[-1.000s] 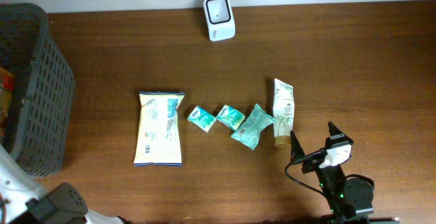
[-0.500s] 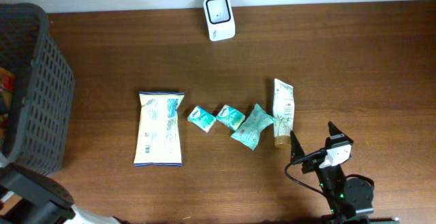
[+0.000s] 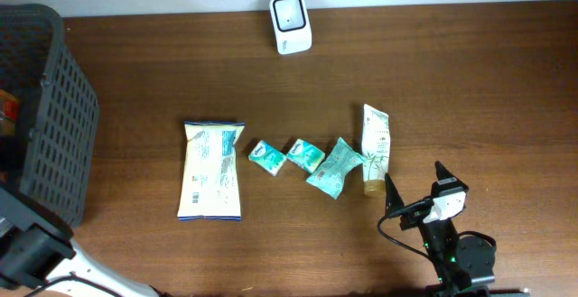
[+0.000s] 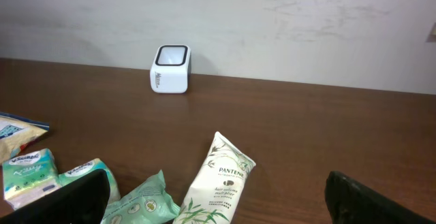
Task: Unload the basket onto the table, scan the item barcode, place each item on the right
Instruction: 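Return the left gripper to the basket and grasp the San Remo spaghetti pack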
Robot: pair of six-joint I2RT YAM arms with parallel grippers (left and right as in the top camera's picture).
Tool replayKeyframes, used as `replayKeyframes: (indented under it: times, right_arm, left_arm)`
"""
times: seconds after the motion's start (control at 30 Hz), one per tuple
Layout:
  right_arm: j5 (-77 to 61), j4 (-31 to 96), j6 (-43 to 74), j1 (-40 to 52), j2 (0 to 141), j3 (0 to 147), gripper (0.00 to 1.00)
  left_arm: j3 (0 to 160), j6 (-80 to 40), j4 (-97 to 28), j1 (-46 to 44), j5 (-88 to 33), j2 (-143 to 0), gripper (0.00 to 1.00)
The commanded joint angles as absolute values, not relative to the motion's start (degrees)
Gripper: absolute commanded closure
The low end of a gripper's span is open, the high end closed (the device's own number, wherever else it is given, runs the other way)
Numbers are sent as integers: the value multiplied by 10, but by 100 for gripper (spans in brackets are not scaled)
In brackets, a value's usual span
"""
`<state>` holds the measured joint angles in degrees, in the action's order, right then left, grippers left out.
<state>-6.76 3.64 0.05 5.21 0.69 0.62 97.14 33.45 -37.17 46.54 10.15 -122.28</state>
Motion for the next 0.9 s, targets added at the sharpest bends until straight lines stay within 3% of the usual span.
replayKeyframes:
  times: [0.0, 0.07, 0.1, 0.13, 0.2, 0.23, 0.4, 0.53, 0.77, 0.87]
  right_arm:
    - [-70, 39, 2, 48, 4, 3, 1]
    - [-70, 39, 2, 48, 4, 3, 1]
    - [-70, 39, 3, 48, 4, 3, 1]
    - [-70, 39, 2, 48, 4, 3, 1]
    - [-70, 39, 2, 48, 4, 3, 1]
    - [-70, 39, 2, 48, 4, 3, 1]
    - [-70, 39, 2, 48, 4, 3, 1]
    - [-70, 39, 2, 48, 4, 3, 1]
    - [-70, 39, 2, 48, 4, 3, 1]
    - [-70, 39, 2, 48, 4, 3, 1]
  left_arm:
    - [967, 343, -356, 470, 103, -1252, 10]
    - [967, 343, -356, 470, 98, -1261, 24]
    - [967, 343, -356, 470, 98, -1264, 51]
    - [967, 343, -358, 470, 97, -1264, 72]
    - [967, 339, -358, 469, 97, -1264, 95]
    - [967, 339, -361, 469, 97, -1264, 100]
    - [969, 311, -375, 455, 103, -1239, 100]
    - [1021, 168, -371, 408, 103, -1140, 100]
    - [1061, 107, -352, 238, 105, -903, 100]
    - [1061, 93, -315, 162, 195, -823, 100]
